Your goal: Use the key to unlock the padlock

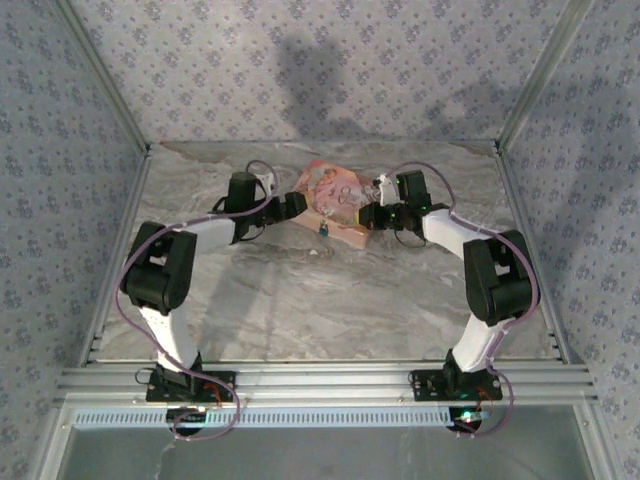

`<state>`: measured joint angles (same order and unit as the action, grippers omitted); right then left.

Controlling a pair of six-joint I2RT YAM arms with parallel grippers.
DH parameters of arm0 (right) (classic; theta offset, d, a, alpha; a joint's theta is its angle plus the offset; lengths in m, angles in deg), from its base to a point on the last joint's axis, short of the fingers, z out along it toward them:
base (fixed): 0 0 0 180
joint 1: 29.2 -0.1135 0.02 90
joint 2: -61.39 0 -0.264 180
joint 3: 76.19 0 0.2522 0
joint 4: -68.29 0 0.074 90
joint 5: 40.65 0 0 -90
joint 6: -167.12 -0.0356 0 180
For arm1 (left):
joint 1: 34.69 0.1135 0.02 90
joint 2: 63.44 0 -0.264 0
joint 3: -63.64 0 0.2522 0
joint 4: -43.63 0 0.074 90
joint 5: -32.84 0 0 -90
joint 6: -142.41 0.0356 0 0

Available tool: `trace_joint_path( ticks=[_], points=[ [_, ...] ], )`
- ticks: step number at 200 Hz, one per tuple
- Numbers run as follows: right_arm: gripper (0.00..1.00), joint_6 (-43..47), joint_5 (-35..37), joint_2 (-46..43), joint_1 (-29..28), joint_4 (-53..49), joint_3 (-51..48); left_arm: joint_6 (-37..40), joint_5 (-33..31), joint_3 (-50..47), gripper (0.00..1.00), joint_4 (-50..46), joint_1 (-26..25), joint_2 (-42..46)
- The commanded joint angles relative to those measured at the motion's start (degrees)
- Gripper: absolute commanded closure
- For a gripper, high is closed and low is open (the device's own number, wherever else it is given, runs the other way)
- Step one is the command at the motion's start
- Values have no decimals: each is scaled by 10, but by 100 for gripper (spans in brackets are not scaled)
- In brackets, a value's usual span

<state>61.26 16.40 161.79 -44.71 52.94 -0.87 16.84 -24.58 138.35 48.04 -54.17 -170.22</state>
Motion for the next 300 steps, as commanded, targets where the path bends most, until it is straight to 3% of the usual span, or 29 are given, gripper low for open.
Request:
trace_joint_path(
  ticks=[1,49,81,210,300],
  points=[
    [100,0,28,18,-2,-28,-8,39,12,-4,15,14,-3,9],
    [100,-6,34,21,-8,-18,-13,122,-58,-84,15,-31,-62,83],
    [100,-5,39,24,-9,-19,-11,136,-92,-105,15,-18,-97,75],
    [100,-4,54,23,-18,-29,-5,177,-127,-3,23,-2,-116,-53],
    [100,-15,49,24,-19,-20,-7,178,-133,41,40,-28,-136,-88]
  ],
)
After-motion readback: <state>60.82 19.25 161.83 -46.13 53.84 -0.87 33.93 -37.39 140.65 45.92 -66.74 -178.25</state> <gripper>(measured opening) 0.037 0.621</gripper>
